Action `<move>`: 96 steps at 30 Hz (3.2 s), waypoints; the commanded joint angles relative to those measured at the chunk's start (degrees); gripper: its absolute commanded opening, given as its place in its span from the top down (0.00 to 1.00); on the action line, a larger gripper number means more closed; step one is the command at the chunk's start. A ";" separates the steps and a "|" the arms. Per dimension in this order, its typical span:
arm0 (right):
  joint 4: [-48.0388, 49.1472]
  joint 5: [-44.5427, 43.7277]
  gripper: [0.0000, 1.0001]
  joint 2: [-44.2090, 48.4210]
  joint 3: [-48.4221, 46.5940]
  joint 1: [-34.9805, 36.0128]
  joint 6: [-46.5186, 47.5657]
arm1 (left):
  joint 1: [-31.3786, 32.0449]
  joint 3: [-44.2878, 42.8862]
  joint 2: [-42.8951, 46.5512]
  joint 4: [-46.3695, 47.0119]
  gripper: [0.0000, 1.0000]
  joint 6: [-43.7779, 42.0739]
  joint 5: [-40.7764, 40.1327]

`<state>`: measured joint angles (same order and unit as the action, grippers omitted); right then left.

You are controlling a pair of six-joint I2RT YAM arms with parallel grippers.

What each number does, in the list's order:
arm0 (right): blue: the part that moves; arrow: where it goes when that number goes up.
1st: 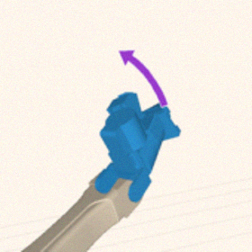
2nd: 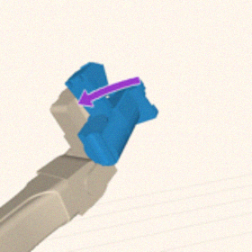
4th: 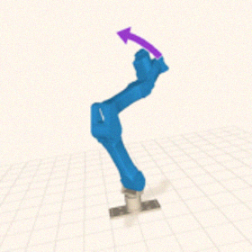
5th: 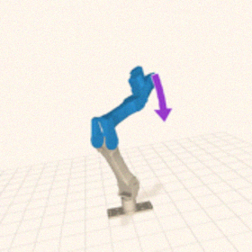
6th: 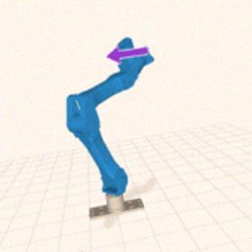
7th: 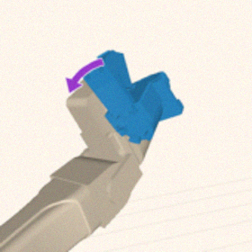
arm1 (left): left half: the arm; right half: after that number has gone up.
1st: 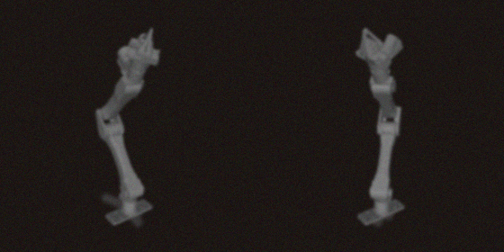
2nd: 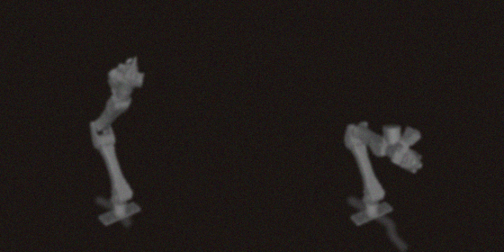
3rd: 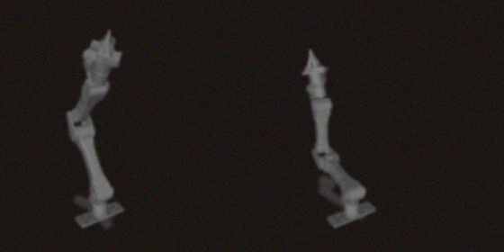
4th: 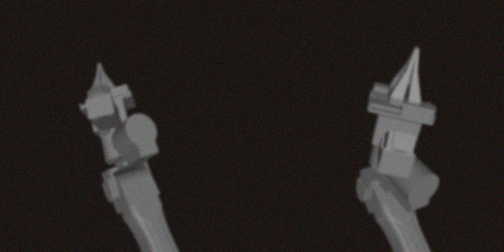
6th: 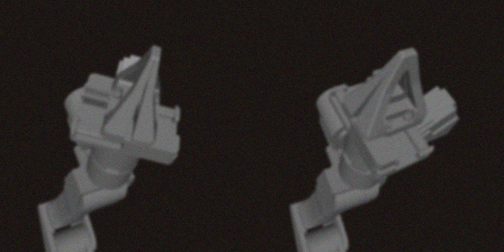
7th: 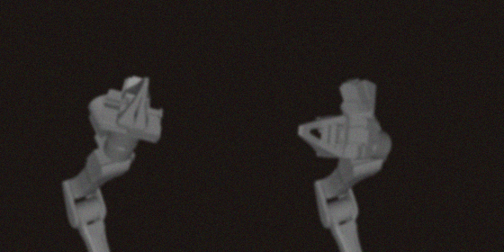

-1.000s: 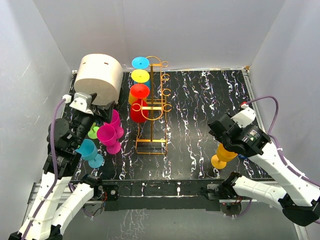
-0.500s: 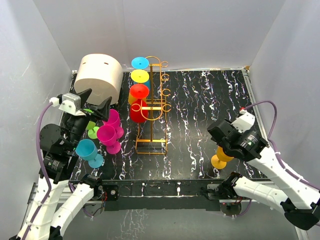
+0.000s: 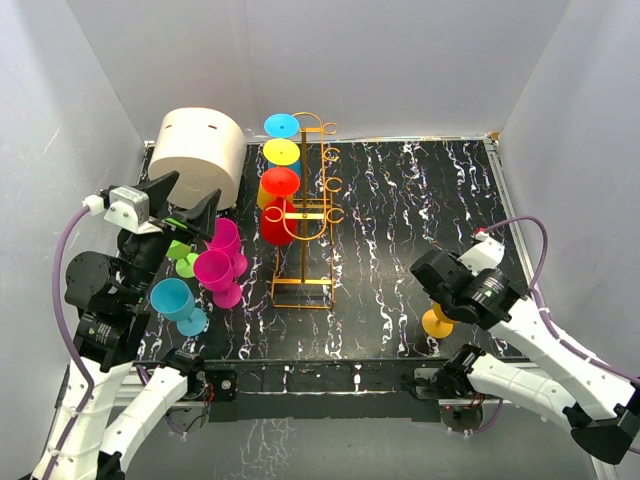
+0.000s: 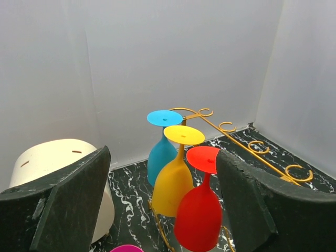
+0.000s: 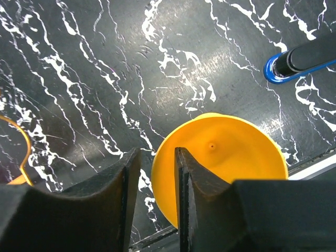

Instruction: Place the wine glass upside down on the wine glass rack

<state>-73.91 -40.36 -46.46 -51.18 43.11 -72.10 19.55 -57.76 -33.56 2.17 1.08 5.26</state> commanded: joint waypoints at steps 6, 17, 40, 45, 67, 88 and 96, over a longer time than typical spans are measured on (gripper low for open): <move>6.15 0.44 0.86 -3.24 2.30 0.24 0.57 | -0.21 -4.60 1.02 2.24 0.09 0.75 4.19; 6.56 -1.13 1.00 -3.39 0.14 0.28 1.03 | -0.26 -7.99 -0.11 0.25 0.01 4.09 5.85; 30.70 -9.69 1.00 9.41 -13.84 0.29 15.33 | -0.20 -11.59 -13.28 29.03 0.01 37.22 39.51; 39.15 -10.17 1.00 10.79 -15.19 0.25 19.63 | -0.20 -11.93 -18.56 44.46 0.01 51.92 40.34; 71.84 -2.60 1.00 15.34 -9.47 0.24 26.89 | 24.34 -21.81 -41.74 37.53 0.02 66.33 12.55; 77.57 4.39 1.00 11.81 -9.00 0.24 19.64 | 34.04 -24.34 -49.92 29.96 0.13 70.64 -5.90; 78.32 7.08 1.00 9.76 -7.85 0.27 18.46 | 34.47 -23.51 -52.48 35.44 0.24 71.74 -10.91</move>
<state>0.56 -35.73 -36.45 -60.01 43.13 -52.49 53.80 -81.23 -86.72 31.75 72.40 -0.64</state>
